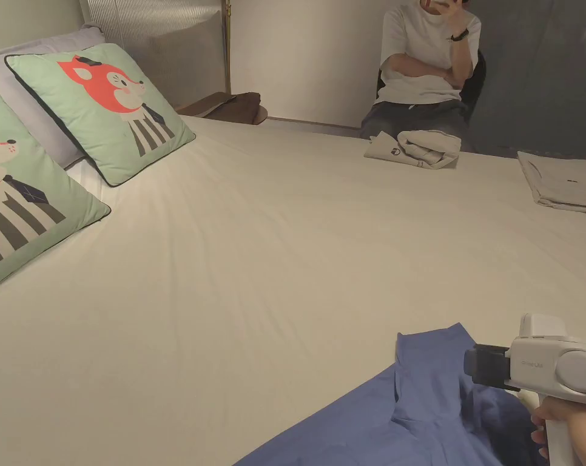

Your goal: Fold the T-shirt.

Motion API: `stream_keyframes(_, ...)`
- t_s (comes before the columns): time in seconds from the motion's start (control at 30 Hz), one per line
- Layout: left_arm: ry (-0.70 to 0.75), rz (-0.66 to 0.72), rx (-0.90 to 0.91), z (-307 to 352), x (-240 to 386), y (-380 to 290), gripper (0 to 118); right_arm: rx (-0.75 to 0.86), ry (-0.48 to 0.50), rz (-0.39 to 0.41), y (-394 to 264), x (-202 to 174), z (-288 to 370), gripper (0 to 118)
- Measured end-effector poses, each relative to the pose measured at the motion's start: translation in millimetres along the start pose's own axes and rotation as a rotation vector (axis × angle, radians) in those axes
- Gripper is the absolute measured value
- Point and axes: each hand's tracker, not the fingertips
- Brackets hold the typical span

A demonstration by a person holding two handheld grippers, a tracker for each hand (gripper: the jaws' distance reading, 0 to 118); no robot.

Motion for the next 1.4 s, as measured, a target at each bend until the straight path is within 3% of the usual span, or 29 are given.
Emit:
stream_keyframes(0.03, 0.007, -0.006, 0.000, -1, 1, 0, 4, -0.041, -0.005, -0.020, 0, 2, -11, 83)
stream_keyframes(0.1, 0.012, -0.007, -0.003, -2, 2, 0, 4, -0.048, -0.002, -0.047, -2, 7, -23, 66)
stream_keyframes(0.13, 0.015, -0.006, -0.006, -2, 2, 1, 4, -0.045, 0.001, -0.049, -4, 9, -25, 53)
stream_keyframes(0.2, 0.016, -0.002, -0.009, -3, 3, 1, 4, -0.017, 0.013, -0.056, -8, 12, -21, 12)
stream_keyframes(0.23, 0.018, -0.003, -0.008, -2, 3, 2, 4, 0.032, 0.015, -0.060, -11, 8, -7, 4)
stream_keyframes(0.4, 0.001, -0.009, 0.023, 8, 8, 9, 4, 0.229, 0.066, -0.038, -15, 17, 46, 3)
stream_keyframes(0.6, -0.052, -0.024, 0.123, 32, 21, 23, 3, 0.489, 0.074, -0.027, -35, 24, 161, 3)
stream_keyframes(0.97, -0.217, -0.081, 0.420, 103, 69, 53, 3, 0.923, -0.016, -0.160, -124, 50, 357, 3)
stream_keyframes(1.2, -0.333, -0.102, 0.564, 148, 97, 82, 3, 1.042, -0.075, -0.181, -151, 49, 430, 2)
stream_keyframes(1.4, -0.386, -0.128, 0.662, 172, 132, 141, 3, 1.099, -0.093, -0.177, -120, 46, 458, 2)
